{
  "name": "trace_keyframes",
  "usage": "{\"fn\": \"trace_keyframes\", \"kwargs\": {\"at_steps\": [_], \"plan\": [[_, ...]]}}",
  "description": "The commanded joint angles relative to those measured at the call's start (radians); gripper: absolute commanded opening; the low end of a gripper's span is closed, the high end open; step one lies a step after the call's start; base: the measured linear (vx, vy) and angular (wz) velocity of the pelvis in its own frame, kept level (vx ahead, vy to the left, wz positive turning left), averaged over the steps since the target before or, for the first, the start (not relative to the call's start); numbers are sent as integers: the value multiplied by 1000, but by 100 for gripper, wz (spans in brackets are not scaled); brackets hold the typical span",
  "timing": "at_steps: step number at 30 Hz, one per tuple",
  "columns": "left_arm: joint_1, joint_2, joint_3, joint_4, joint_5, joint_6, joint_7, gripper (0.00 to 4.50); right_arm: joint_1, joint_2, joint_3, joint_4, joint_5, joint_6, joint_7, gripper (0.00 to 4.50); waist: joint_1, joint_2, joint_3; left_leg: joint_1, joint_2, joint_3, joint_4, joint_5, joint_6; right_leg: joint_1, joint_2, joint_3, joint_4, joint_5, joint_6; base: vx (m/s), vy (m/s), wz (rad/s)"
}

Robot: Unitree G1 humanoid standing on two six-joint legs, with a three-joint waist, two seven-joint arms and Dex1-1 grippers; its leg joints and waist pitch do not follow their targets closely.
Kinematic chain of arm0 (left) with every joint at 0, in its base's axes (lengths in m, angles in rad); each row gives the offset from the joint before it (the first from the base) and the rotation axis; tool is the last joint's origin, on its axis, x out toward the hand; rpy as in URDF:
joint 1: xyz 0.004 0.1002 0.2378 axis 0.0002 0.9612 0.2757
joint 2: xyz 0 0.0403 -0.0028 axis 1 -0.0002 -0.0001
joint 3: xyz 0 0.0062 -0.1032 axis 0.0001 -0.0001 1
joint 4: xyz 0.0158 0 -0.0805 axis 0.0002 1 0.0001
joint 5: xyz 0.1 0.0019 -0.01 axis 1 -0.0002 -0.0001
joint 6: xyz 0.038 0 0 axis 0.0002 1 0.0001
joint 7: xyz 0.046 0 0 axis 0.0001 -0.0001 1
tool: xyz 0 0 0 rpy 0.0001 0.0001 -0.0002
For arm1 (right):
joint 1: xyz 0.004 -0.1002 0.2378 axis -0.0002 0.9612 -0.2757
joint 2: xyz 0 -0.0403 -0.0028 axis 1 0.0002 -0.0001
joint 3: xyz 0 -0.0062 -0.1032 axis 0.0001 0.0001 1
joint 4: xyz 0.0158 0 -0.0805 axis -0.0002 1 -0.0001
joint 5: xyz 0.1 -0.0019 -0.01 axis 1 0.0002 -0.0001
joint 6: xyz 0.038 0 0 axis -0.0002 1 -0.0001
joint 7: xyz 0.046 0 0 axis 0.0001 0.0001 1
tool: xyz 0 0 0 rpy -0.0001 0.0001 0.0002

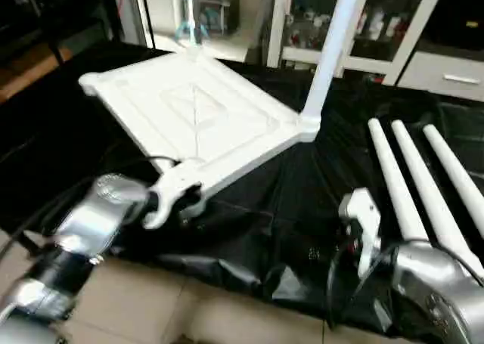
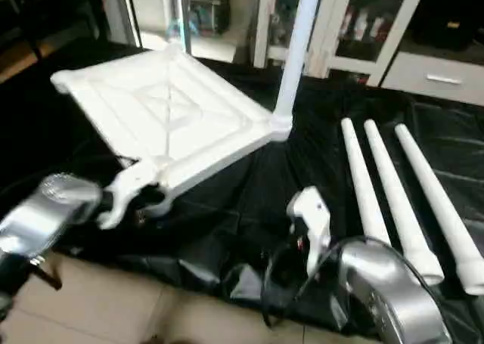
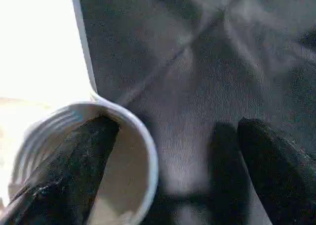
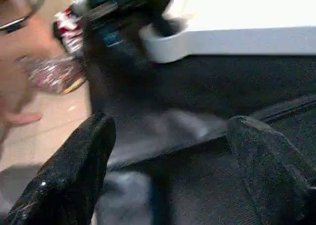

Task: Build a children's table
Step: Rotate table base

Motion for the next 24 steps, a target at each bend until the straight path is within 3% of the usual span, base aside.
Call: {"fn": "trace_keyframes", "kwargs": {"at_steps": [1, 7, 13, 18, 19, 24], "plan": [[-44, -40, -15, 40, 11, -65, 26, 440, 1, -8, -4, -20, 0, 5, 3, 389, -2, 6, -62, 4, 51, -25, -79, -202, 16, 52, -65, 53, -76, -244, -174, 0, 0, 0], [-98, -127, -12, 87, -13, -79, 43, 440, 4, -11, -18, -25, 5, 7, -16, 389, -9, 5, -64, -5, 53, -29, -77, -176, 27, 57, -64, 51, -73, -226, -176, 0, 0, 0], [-97, -190, 51, 65, -84, -105, 32, 440, 14, -19, -23, -37, 7, 15, -17, 389, -5, 3, -65, -3, 55, -25, -73, -152, 51, 57, -65, 51, -68, -179, -215, 0, 0, 0], [-105, -170, 109, 62, -124, -145, 18, 440, 13, -20, -23, -31, 6, 13, -13, 389, -8, 0, -61, -5, 54, -28, -78, -187, 46, 57, -66, 49, -78, -273, -177, 0, 0, 0], [-120, -117, 151, 69, -149, -186, -29, 440, 8, -22, -23, -25, 6, 11, -9, 389, -8, -2, -61, -4, 53, -29, -78, -195, 41, 56, -67, 48, -80, -305, -160, 0, 0, 0], [-131, -65, 153, 81, -134, -219, -75, 440, 5, -25, -21, -19, 7, 9, -8, 389, -11, 3, -61, 2, 55, -27, -80, -191, 31, 49, -62, 51, -75, -275, -163, 0, 0, 0]]}}
